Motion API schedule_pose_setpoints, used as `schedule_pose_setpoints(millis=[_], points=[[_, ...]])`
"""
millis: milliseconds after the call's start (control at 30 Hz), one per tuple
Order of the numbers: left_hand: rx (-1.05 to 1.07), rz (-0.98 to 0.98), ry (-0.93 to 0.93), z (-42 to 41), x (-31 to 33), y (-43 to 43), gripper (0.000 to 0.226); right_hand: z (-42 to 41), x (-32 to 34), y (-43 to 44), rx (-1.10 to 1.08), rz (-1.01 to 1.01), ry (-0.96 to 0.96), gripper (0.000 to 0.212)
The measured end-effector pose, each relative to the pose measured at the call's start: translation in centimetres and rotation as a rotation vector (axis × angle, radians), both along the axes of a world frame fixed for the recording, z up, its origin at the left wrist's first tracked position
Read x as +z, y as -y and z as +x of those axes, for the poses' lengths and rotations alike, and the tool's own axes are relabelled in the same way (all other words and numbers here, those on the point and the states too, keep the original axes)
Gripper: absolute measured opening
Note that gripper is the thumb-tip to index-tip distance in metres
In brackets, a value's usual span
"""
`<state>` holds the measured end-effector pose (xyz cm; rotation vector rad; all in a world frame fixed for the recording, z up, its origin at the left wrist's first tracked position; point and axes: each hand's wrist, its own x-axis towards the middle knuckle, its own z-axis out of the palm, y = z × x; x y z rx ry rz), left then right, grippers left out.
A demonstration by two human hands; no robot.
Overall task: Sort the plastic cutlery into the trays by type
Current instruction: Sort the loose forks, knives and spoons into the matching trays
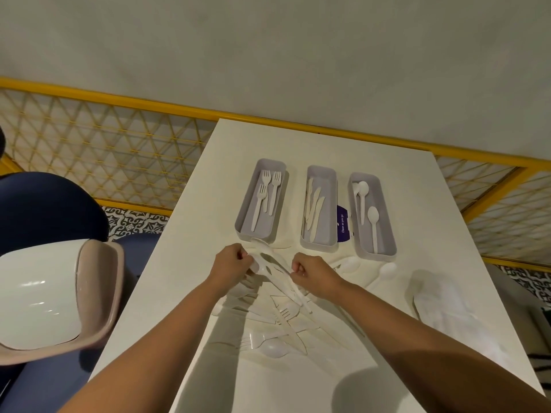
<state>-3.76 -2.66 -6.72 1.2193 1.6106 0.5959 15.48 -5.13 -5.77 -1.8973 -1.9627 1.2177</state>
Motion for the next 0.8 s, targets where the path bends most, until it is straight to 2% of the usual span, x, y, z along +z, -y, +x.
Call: schedule_pose_setpoints(millis=[133,300,533,667,800], points=[[0.032,0.009,0.091,-0.1,1.4,-0.5,0.021,-0.9,0.1,0.4,0.046,0.115,0.04,0.02],[0.029,0.024,0.156,-0.2,2.4,-1.1,0.017,-2.1,0.5,0.5,0.041,0.093,0.023,0.027],[0.188,0.039,0.249,-0.9,2.3,-1.5,0.014,-2.9,0.8,1.2,-0.144,-0.103,-0.329,0.014],[0.286,0.082,0.314,-0.9,1.9,-1.4,0.022,-3.4,1.7,1.4,-0.256,-0.266,-0.583,0.004],[0.343,0.16,0.347,-0.7,1.6,-1.3,0.02,-4.0,2.2,1.2,-0.237,-0.382,-0.692,0.018]])
